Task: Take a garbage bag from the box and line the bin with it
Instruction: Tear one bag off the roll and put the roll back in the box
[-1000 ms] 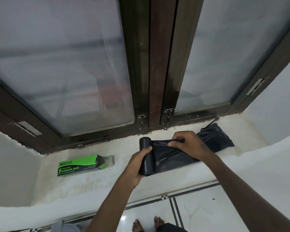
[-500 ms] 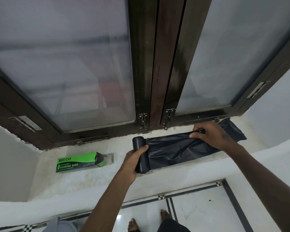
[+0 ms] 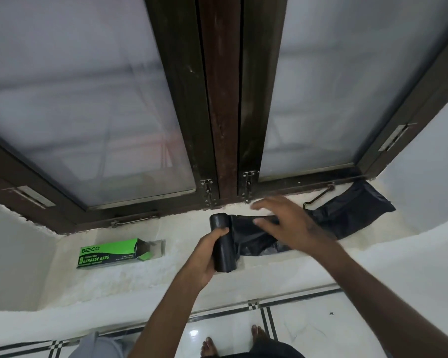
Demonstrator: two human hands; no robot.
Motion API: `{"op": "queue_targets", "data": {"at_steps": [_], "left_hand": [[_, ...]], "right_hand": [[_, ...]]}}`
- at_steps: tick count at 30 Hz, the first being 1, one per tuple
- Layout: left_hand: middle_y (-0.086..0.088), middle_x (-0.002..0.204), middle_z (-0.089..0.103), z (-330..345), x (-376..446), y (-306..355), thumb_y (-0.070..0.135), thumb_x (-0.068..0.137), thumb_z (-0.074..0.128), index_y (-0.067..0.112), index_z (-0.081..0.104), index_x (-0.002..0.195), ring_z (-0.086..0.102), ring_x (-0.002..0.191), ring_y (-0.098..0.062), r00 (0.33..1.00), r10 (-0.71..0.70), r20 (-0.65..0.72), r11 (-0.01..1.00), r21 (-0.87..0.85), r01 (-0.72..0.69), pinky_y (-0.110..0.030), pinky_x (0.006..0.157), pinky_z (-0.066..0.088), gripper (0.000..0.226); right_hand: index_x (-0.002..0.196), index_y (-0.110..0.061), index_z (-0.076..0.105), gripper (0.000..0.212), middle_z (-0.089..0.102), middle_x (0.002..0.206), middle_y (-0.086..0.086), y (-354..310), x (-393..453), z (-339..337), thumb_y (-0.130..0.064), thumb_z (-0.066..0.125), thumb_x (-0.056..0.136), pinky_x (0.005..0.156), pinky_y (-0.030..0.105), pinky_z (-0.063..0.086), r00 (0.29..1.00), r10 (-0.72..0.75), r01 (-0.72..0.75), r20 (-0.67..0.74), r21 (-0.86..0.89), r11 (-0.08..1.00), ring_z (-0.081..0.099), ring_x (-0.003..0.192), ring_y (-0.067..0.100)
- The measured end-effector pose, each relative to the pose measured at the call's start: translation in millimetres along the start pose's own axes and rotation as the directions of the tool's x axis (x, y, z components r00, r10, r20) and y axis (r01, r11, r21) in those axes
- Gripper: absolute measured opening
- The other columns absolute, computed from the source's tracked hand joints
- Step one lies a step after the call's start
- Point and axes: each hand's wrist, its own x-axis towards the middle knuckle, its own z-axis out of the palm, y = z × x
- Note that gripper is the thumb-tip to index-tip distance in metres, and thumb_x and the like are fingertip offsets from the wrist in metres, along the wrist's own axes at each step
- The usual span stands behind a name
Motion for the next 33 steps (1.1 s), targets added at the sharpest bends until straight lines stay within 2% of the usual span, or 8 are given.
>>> {"op": "queue_targets", "data": {"at_steps": [2, 4, 7, 9, 12, 18, 24, 33], "left_hand": [[-0.013, 0.111, 0.070, 3.1, -2.5, 1.2, 0.035, 0.090, 0.059, 0.018, 0.061, 0.118, 0.065, 0.098, -0.030, 0.999, 0.003, 0.032, 1.000, 0.012, -0.003, -0.041, 0.083, 0.054, 0.033], [-0.012, 0.111, 0.070, 2.9, -4.6, 1.6, 0.035, 0.090, 0.059, 0.018, 0.063, 0.118, 0.065, 0.098, -0.029, 0.999, 0.004, 0.045, 1.000, 0.011, -0.005, -0.040, 0.080, 0.053, 0.033], [-0.009, 0.114, 0.073, -0.2, -4.7, 2.1, 0.034, 0.090, 0.062, 0.017, 0.066, 0.117, 0.067, 0.106, -0.029, 0.997, 0.048, 0.054, 0.998, 0.037, -0.050, -0.041, 0.085, 0.054, 0.032], [-0.008, 0.116, 0.073, 0.0, -3.8, 1.7, 0.033, 0.092, 0.063, 0.014, 0.068, 0.118, 0.067, 0.111, -0.027, 0.992, 0.106, 0.069, 0.992, 0.058, -0.110, -0.039, 0.093, 0.053, 0.033], [-0.006, 0.114, 0.075, 4.5, -3.2, 0.8, 0.038, 0.093, 0.063, 0.013, 0.068, 0.119, 0.068, 0.110, -0.023, 0.986, 0.157, 0.060, 0.982, 0.101, -0.162, -0.035, 0.094, 0.052, 0.037], [-0.012, 0.120, 0.071, 12.1, 0.8, -0.4, 0.036, 0.093, 0.063, 0.008, 0.064, 0.124, 0.065, 0.115, -0.028, 0.981, 0.175, 0.089, 0.975, 0.127, -0.185, -0.044, 0.105, 0.048, 0.042], [-0.010, 0.119, 0.072, 15.5, 1.0, -2.0, 0.027, 0.095, 0.061, 0.008, 0.063, 0.123, 0.066, 0.113, -0.022, 0.974, 0.183, 0.133, 0.977, 0.085, -0.195, -0.030, 0.093, 0.052, 0.034], [-0.006, 0.109, 0.074, 11.6, 2.4, -2.6, 0.032, 0.084, 0.064, 0.010, 0.063, 0.119, 0.068, 0.105, -0.021, 0.963, 0.208, 0.170, 0.978, -0.067, -0.200, -0.034, 0.092, 0.052, 0.041]], "right_hand": [[0.134, -0.027, 0.059, 0.049, 0.062, 0.132, -0.007, -4.2, 5.3, 21.9, -0.041, 0.070, 0.089, 0.104, 0.027, 0.042, 0.986, 0.065, -0.090, 0.154, 0.161, 0.983, 0.051, 0.125, 0.009], [0.130, -0.031, 0.061, 0.050, 0.067, 0.122, -0.008, -3.4, 10.1, 34.1, -0.047, 0.073, 0.084, 0.101, 0.030, 0.048, 0.950, 0.142, -0.228, 0.278, 0.307, 0.924, 0.059, 0.117, 0.009], [0.089, -0.028, 0.071, 0.013, 0.070, 0.081, -0.014, -3.6, 15.1, 41.3, -0.038, 0.077, 0.083, 0.078, 0.031, 0.053, 0.934, 0.159, -0.295, 0.320, 0.441, 0.848, 0.067, 0.084, 0.005], [0.073, -0.023, 0.070, 0.014, 0.070, 0.069, -0.008, -3.0, 19.3, 41.8, -0.024, 0.077, 0.085, 0.069, 0.033, 0.050, 0.939, 0.192, -0.310, 0.284, 0.463, 0.831, 0.068, 0.071, 0.009], [0.065, -0.021, 0.068, 0.020, 0.067, 0.065, -0.002, -6.5, 22.2, 41.2, -0.020, 0.076, 0.083, 0.067, 0.033, 0.049, 0.931, 0.271, -0.355, 0.245, 0.430, 0.830, 0.066, 0.066, 0.013], [0.065, -0.013, 0.068, 0.012, 0.069, 0.068, 0.002, -10.8, 28.2, 41.4, -0.017, 0.071, 0.076, 0.066, 0.032, 0.049, 0.892, 0.421, -0.452, 0.164, 0.310, 0.836, 0.067, 0.073, 0.018], [0.068, -0.013, 0.070, 0.011, 0.069, 0.073, 0.003, -10.7, 31.5, 47.6, -0.011, 0.063, 0.077, 0.067, 0.031, 0.051, 0.859, 0.505, -0.512, 0.084, 0.159, 0.844, 0.065, 0.075, 0.021], [0.061, -0.012, 0.059, 0.024, 0.058, 0.060, 0.001, -1.5, 26.2, 44.9, -0.010, 0.064, 0.084, 0.048, 0.022, 0.033, 0.819, 0.569, -0.572, 0.069, 0.169, 0.803, 0.058, 0.064, 0.021]]}}
